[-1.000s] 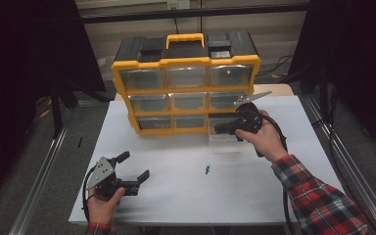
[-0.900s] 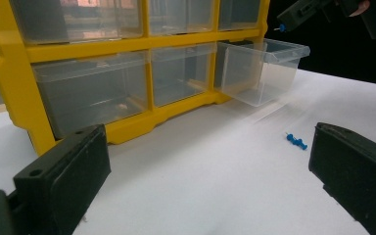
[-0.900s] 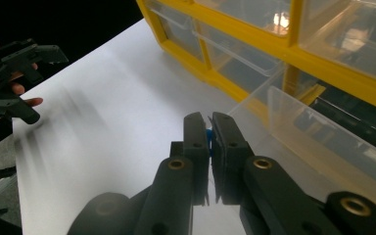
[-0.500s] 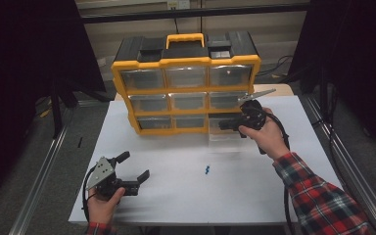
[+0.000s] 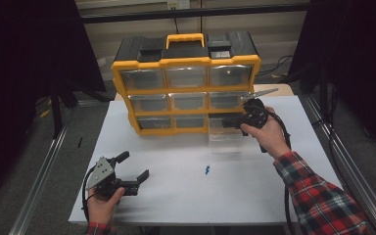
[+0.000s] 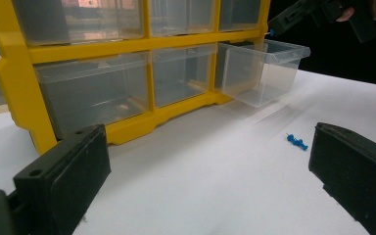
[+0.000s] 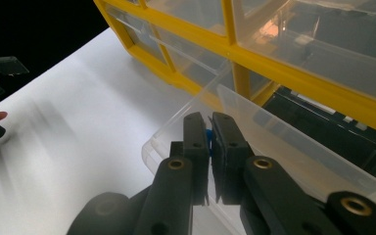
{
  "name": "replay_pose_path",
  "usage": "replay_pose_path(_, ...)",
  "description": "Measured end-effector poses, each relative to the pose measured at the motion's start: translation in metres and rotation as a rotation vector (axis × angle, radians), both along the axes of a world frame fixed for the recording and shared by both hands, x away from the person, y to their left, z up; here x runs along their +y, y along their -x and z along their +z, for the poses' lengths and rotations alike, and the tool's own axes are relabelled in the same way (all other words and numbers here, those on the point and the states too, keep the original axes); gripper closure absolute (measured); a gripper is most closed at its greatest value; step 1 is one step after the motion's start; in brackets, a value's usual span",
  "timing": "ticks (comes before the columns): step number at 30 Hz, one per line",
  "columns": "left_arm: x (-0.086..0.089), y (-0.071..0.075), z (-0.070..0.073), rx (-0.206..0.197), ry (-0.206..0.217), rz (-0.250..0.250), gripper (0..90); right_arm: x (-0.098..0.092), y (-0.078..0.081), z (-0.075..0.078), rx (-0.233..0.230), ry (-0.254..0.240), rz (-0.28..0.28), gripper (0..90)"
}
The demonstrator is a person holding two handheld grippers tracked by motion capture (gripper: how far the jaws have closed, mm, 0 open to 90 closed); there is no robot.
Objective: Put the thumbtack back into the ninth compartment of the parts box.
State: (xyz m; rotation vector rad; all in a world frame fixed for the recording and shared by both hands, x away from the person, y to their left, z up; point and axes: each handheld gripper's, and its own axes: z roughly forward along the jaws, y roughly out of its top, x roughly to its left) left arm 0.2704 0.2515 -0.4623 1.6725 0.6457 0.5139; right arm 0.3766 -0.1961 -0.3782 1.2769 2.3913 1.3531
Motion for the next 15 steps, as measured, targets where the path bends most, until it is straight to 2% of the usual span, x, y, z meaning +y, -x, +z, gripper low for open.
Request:
replay_pose_path(5, -0.0006, 0.0000, -0.0003, 0.003, 0.012, 0.004, 1.6, -0.0001, -0.0010, -0.0016, -0.006, 0.018, -0.005, 86.3)
replay_pose_path(6, -0.0027, 0.0006, -0.0008, 0.011, 0.043, 0.011, 1.6, 0.0003, -0.0010, -0.0018, -0.004, 0.020, -0.006, 86.3)
replay_pose_path(8, -0.0026, 0.0007, -0.0008, 0.011, 0.043, 0.011, 1.6, 0.0006, -0.0011, -0.0022, -0.004, 0.025, -0.007, 86.2)
replay_pose_path(9, -0.0003, 0.0001, -0.0002, 0.003, 0.010, 0.004, 1.6, 0.0006, -0.0012, -0.0025, -0.004, 0.026, -0.007, 86.2)
replay_pose_path(15, -0.0026, 0.0007, -0.0008, 0.012, 0.042, 0.011, 1.6, -0.0009, -0.0018, -0.0040, -0.014, 0.038, -0.016, 86.1)
